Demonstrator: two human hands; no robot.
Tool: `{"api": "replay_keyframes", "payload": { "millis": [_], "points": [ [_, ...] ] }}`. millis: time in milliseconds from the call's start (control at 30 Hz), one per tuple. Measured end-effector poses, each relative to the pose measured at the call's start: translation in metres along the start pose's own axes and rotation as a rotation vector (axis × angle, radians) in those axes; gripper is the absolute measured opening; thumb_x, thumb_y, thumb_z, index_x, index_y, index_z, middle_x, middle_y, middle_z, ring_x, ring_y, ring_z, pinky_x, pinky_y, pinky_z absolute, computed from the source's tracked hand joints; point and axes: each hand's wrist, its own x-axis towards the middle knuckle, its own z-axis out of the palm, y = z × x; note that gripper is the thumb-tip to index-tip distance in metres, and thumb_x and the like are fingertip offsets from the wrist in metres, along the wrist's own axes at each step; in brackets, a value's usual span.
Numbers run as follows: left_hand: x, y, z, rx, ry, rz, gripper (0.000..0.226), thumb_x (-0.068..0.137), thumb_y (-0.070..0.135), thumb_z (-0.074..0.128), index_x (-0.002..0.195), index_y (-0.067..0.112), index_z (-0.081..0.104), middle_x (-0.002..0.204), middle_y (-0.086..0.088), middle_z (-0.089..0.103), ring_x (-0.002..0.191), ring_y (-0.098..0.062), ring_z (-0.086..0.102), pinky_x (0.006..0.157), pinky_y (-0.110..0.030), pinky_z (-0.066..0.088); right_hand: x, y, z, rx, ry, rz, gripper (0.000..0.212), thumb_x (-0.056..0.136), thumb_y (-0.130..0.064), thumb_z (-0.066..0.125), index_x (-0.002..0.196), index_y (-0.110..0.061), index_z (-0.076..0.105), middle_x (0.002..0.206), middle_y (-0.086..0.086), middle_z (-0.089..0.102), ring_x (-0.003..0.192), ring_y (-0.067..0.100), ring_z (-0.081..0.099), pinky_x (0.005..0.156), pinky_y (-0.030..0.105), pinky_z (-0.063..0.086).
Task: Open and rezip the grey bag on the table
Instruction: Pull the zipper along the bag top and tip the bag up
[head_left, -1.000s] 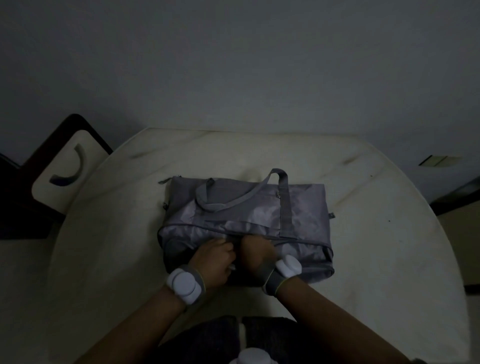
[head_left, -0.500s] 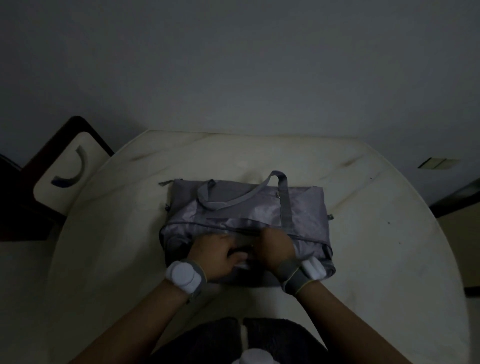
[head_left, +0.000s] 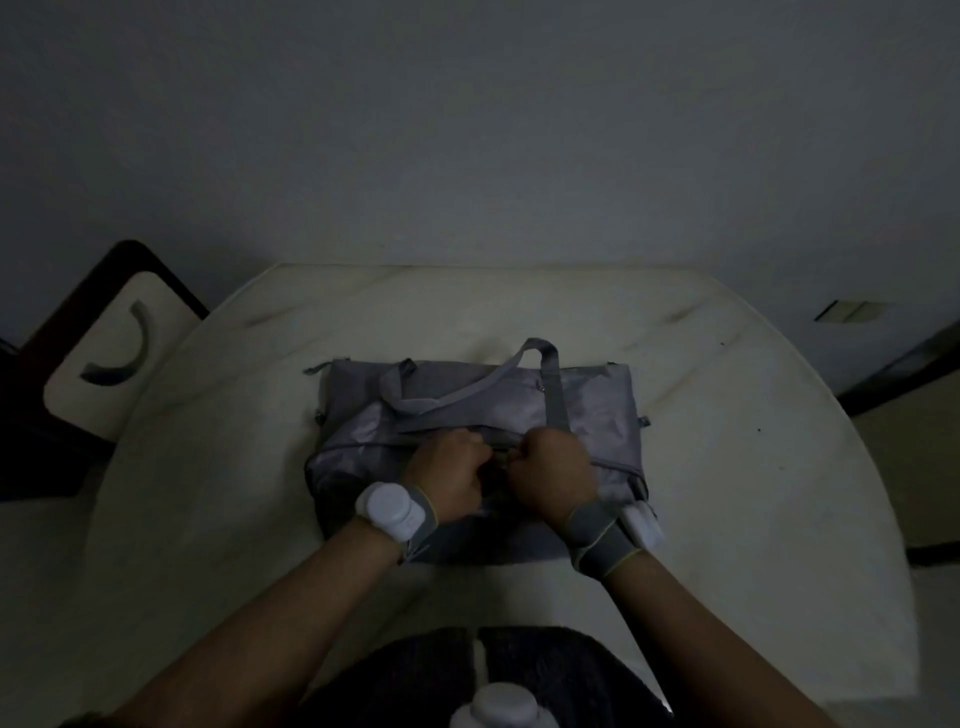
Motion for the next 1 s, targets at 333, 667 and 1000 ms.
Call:
{"api": "replay_keyframes", "payload": {
  "millis": [333,667,1000],
  "points": [
    [0.012,-0.004,-0.015,0.224,0.1,0.028,0.022,0.071,0.022,0.067,0.055,0.01,0.056,0.066,-0.013,0.062,0.07,-0.032,0.059,0.054,-0.033,0.047,0.005,0.036,-0.031,0.043,0.075,0.198,0.032,0.082,-0.015,0.056,0.054,-0.008,0.042,0.057,0.008,0.047,0.06,0.027,0.048,0.057,0.027,0.031],
    [0.011,-0.002,-0.033,0.261,0.157,0.041,0.016,0.071,0.013,0.067,0.058,0.007,0.06,0.064,-0.015,0.063,0.068,-0.034,0.059,0.054,-0.033,0.046,0.012,0.057,-0.036,0.096,0.142,0.234,0.035,0.08,-0.019,0.058,0.051,-0.011,0.043,0.054,0.007,0.044,0.062,0.03,0.049,0.06,0.028,0.032],
    [0.017,0.016,-0.023,0.303,0.076,0.012,0.013,0.076,0.016,0.057,0.071,0.006,0.062,0.081,-0.017,0.063,0.086,-0.035,0.055,0.07,-0.036,0.043,-0.028,0.135,-0.028,0.12,0.233,0.128,0.042,0.076,-0.064,0.065,0.082,-0.023,0.067,0.082,0.0,0.073,0.079,0.022,0.068,0.066,0.033,0.052]
  ]
}}
